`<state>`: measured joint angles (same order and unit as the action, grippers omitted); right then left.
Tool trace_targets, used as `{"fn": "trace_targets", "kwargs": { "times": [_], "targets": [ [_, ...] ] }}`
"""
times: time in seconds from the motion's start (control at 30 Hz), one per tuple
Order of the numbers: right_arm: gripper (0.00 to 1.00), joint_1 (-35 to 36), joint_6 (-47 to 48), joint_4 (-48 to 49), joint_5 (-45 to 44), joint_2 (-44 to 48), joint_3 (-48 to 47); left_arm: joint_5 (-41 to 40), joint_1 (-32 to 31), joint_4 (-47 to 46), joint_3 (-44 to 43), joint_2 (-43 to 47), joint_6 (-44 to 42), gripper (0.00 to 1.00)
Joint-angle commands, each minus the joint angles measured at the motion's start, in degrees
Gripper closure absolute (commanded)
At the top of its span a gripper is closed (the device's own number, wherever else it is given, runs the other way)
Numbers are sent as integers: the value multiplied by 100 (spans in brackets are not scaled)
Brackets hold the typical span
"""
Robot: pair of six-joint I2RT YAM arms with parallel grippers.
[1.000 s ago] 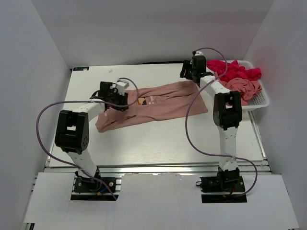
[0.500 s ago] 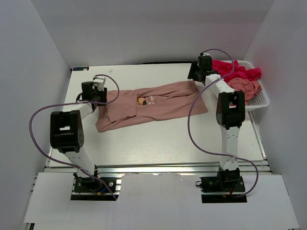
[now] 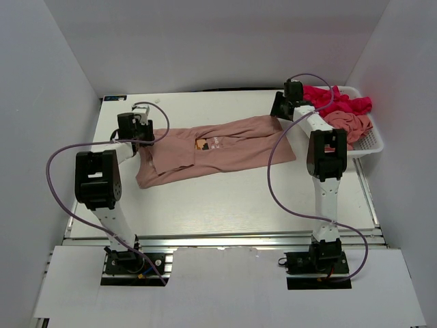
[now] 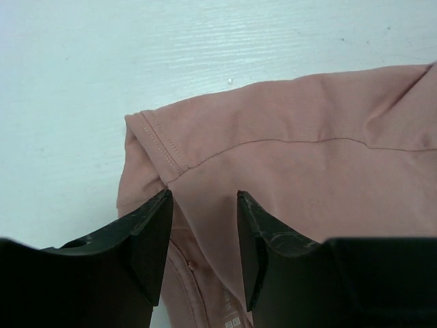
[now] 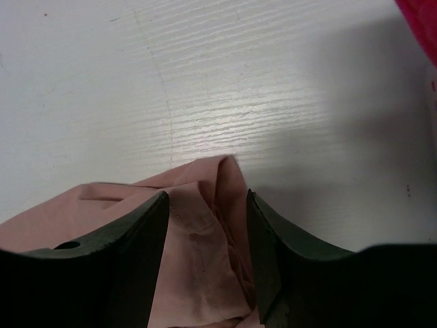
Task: Fold and stack the t-shirts
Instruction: Fold the other side of the tshirt into a rectangle
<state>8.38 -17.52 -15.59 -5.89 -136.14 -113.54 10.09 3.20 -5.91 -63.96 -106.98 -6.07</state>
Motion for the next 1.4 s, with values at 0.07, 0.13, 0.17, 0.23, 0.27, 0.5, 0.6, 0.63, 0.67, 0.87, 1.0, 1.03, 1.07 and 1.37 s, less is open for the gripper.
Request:
{"fn": "trace_targets", "kwargs": {
  "times": [0.07, 0.13, 0.17, 0.23, 0.27, 0.5, 0.6, 0.63, 0.67, 0.87, 1.0, 1.03, 1.07, 1.37],
  "targets": [
    [53, 6, 20, 109, 246, 43, -169, 134, -13, -130, -265, -200, 229, 48],
    [65, 6, 12, 127, 273, 52, -108, 125, -13, -103, -301, -288, 281, 48],
    [83, 6, 20, 170, 281, 61, -81, 142, -13, -94, -336, -315, 281, 48],
    [100, 6, 38, 232, 273, 113, -2, 204, -13, -94, -327, -332, 290, 48],
    [100, 6, 55, 293, 255, 148, 24, 222, -21, -94, -310, -324, 290, 48],
    [100, -3, 179, 383, -26, 96, -142, 327, -4, 29, -292, -192, 290, 49],
    [100, 6, 214, 635, -157, 262, 208, 310, -13, 64, -274, -157, 246, 49],
    [100, -3, 240, 941, -236, 315, 340, 301, -21, 55, -257, -148, 246, 49],
    [100, -21, 249, 1040, -315, 351, 437, 310, -13, 55, -257, -139, 220, 49],
    [100, -170, 398, 734, -404, 8, -221, 362, -13, 160, -301, -165, 202, 49],
    [70, -161, 284, 882, -282, 411, 119, 336, -13, 117, -222, -113, 176, 50],
    [53, -170, 232, 996, -272, 517, 487, 345, -13, 108, -222, -113, 176, 50],
    [50, -170, 205, 1162, -264, 709, 647, 345, -13, 117, -222, -113, 185, 50],
    [56, -153, 30, 768, 307, 500, 621, 415, -13, 117, -266, -113, 255, 50]
  ]
}}
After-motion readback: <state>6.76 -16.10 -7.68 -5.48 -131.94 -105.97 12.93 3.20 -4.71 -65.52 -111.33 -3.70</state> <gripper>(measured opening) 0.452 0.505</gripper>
